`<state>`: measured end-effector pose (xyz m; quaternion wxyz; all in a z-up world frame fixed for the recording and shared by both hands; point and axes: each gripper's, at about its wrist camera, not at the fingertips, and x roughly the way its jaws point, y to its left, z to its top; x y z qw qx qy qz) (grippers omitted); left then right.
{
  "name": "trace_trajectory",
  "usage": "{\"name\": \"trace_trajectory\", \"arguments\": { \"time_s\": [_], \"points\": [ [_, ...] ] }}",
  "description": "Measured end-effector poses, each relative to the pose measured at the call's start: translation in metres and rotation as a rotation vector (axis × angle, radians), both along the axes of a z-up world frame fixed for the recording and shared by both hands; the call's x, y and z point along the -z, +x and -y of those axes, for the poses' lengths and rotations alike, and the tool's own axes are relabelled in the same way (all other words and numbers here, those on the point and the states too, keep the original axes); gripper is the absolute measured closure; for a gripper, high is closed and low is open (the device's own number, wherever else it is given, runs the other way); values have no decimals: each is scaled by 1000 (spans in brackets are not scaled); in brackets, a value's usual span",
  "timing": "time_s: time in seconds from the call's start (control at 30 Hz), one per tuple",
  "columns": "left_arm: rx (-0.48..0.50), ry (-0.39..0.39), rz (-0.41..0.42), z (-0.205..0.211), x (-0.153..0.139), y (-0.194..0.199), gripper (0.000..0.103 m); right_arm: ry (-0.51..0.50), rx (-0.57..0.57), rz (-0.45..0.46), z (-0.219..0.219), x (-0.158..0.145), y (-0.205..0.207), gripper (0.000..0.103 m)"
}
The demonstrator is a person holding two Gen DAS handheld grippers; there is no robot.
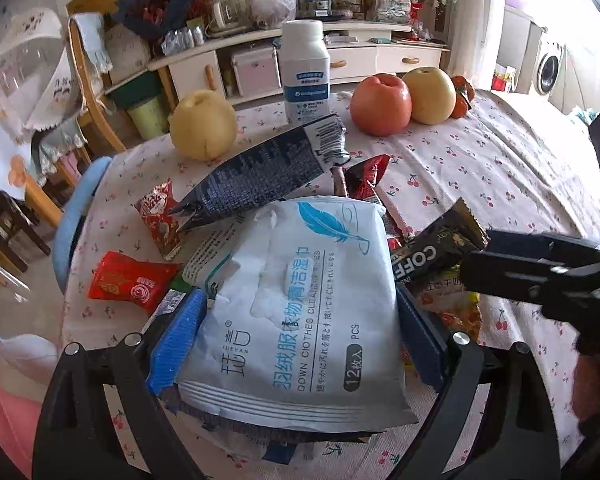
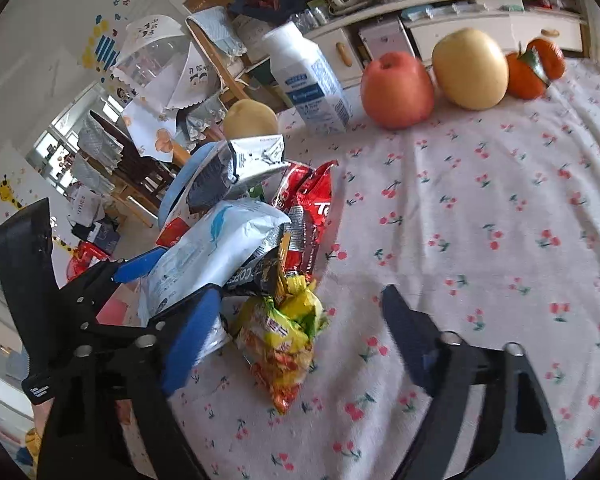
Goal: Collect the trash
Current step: 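Grasp the grey down-clothes wipes packet with the left tool while the right tool grasps a snack wrapper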
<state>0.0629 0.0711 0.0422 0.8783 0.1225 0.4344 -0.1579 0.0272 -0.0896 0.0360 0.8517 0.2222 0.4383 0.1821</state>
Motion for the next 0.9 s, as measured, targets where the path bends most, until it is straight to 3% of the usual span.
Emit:
{"name": "trace_trajectory", "arguments": {
  "time_s": [0.23,0.5,0.83,0.9],
  "points": [
    [-35,-82,-37,-12,3,7,11,-10,-14,30,-7,-1,9,25],
    [-37,-89,-27,-15,5,0,12,-2,-21,50,-6,0,14,55],
    [-78,-145,3,-31,1,-9,18,-104,-61,130,-20,-10,9,70],
    [-91,-166,1,-36,0,-12,19,-126,-67,150,-23,-14,6,77]
  ]
}}
